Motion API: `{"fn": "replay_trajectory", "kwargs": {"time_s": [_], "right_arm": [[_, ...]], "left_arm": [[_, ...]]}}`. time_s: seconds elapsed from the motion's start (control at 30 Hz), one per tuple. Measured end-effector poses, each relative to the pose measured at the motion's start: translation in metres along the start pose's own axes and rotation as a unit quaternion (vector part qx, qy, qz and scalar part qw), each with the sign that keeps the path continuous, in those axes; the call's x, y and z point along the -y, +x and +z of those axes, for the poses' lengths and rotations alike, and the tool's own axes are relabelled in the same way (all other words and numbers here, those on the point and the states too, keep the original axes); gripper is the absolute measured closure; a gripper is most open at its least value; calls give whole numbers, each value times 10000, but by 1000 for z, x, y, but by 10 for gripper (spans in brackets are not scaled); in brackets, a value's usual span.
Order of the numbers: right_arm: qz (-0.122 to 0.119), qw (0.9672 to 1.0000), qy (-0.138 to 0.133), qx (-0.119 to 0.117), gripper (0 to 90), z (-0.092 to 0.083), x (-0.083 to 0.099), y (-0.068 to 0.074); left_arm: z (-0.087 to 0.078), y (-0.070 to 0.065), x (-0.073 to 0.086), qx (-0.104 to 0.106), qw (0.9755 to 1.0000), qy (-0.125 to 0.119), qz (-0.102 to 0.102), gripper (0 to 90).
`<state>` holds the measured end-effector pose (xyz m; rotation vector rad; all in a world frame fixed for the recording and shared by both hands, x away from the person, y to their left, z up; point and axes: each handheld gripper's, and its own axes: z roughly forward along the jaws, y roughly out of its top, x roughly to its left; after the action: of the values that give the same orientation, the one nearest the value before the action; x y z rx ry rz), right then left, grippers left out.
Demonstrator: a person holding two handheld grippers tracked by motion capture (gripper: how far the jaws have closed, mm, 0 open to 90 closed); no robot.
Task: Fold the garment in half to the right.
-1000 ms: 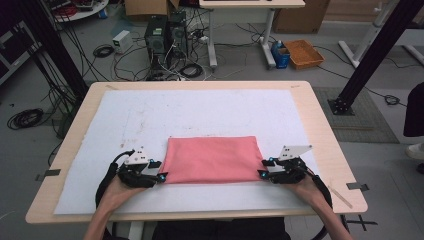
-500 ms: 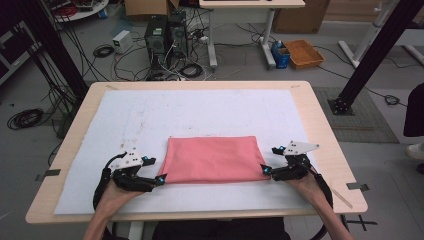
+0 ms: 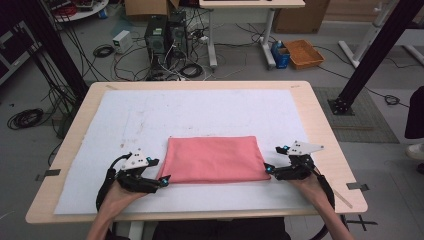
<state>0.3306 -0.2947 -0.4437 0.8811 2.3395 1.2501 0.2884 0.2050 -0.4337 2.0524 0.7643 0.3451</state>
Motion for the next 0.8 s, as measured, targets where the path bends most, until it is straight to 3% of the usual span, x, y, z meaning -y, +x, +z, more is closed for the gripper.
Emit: {"fn": "replay_trajectory", "kwargs": {"time_s": [0.27, 0.53, 0.67, 0.8], "right_arm": [[27, 10000, -26, 69, 202, -2, 0, 0], [-12, 9999, -78, 69, 202, -1, -3, 2], [-45, 9999, -113, 94, 202, -2, -3, 3], [-62, 9998, -142, 97, 203, -3, -3, 3]], "left_arm": [[1, -2, 3, -127, 9998, 82, -163, 267], [0, -4, 7, -106, 9992, 104, -378, 334], [2, -6, 10, -98, 9990, 241, -377, 371], [6, -6, 13, -199, 9982, 307, -475, 398]]}}
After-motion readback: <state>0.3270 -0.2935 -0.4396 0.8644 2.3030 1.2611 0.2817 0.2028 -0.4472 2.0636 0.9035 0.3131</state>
